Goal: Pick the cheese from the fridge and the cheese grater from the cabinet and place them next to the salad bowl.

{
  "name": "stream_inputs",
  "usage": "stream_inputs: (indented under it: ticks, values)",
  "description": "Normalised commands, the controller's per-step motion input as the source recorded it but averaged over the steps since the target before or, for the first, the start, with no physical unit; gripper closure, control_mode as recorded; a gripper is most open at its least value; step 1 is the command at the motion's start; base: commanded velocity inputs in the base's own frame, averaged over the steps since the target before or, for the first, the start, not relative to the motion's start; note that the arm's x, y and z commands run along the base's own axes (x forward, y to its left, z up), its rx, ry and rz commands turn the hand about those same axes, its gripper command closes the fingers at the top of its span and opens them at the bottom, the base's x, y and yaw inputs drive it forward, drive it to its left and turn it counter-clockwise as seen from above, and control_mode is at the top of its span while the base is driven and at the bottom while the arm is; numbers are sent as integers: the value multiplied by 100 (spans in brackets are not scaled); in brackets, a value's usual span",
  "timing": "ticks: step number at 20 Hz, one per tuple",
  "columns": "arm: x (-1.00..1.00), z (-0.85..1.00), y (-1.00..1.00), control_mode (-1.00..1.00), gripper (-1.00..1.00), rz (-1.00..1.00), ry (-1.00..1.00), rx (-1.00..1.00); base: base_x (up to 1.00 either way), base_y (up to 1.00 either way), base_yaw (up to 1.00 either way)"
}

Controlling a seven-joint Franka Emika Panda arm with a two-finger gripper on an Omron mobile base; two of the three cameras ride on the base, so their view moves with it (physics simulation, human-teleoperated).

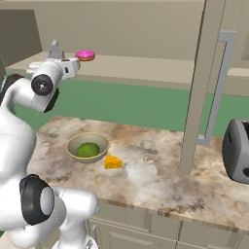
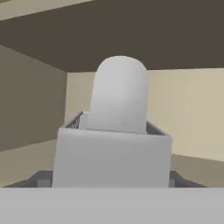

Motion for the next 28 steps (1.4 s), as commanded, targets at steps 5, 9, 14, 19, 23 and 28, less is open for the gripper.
stream_inputs:
  ticks: [5,9,14,19,23,28]
  values:
    - [-100,0,0,-100,100,-29,10,-3,0,0,0]
    - [-100,-7,13,-100,100,-34,6,0,0,0,0]
    - [-88,-15,9,-100,100,-36,6,1,0,0,0]
    - [-59,-16,-2,-100,100,-15,9,12,0,0,0]
    - [-20,-37,-5,-100,100,1,3,5,0,0,0]
    - [-21,-44,0,-100,100,3,6,-2,0,0,0]
